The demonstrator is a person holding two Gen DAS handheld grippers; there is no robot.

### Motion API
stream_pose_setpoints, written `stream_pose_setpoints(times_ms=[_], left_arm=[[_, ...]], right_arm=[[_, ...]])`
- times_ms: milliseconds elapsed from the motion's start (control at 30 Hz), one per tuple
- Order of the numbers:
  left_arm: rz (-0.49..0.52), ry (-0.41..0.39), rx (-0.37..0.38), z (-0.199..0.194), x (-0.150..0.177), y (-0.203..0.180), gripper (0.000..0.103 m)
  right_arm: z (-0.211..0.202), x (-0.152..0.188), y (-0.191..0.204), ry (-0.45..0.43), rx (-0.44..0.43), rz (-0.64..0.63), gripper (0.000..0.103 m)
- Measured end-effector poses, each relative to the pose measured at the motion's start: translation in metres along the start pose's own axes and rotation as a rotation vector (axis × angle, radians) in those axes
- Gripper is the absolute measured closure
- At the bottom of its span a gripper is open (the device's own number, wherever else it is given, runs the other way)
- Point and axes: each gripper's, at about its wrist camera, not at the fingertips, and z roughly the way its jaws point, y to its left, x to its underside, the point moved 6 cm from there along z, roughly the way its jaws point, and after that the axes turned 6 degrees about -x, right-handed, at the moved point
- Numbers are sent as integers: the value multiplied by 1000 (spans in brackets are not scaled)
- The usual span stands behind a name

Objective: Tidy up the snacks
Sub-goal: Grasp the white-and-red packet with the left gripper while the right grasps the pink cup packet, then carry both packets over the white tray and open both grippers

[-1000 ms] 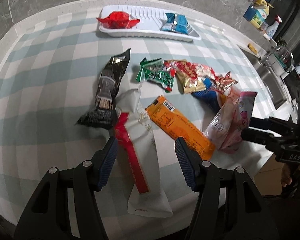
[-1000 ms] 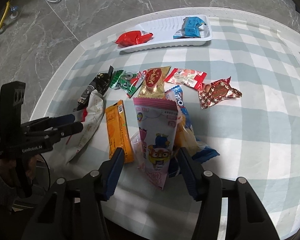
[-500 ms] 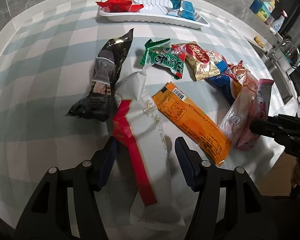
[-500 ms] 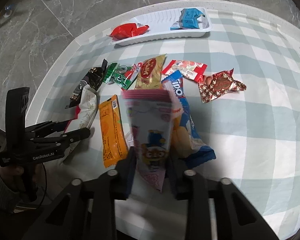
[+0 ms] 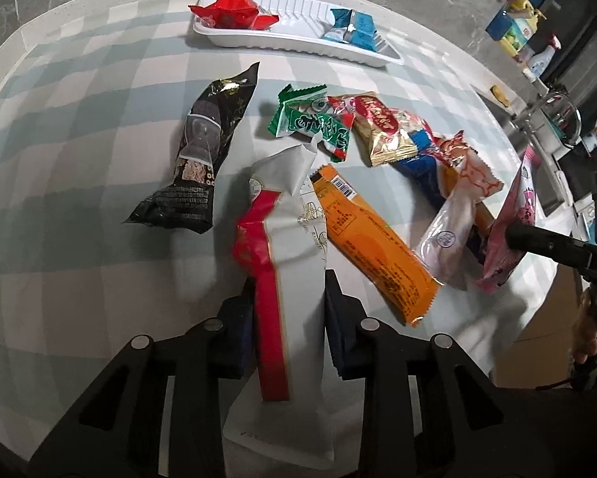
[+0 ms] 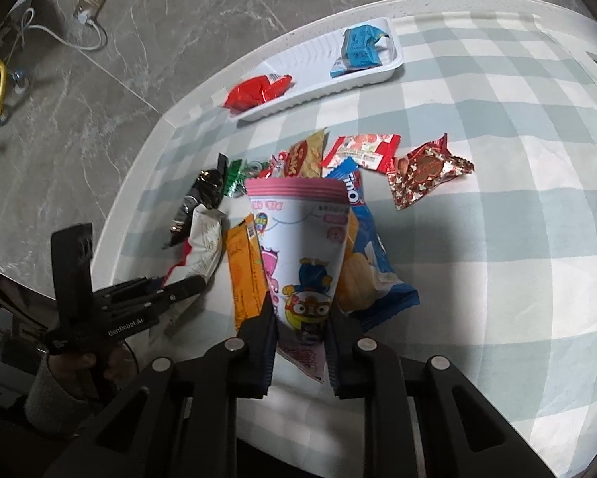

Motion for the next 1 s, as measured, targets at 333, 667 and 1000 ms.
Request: stream_pose_setpoints(times_ms=[333,667,1000], left_arm=[[-16,-41,55,-29,-9,-1,76],[-18,-93,108,-56,-39,-7,76],[-28,-140,139,-68,-93,0,76]], right_arm=[[-14,-4,8,-16,-50,27,81],[-22,-25,12,-30,-86,41,81],[-29,-68,11,-45,-95,28,81]])
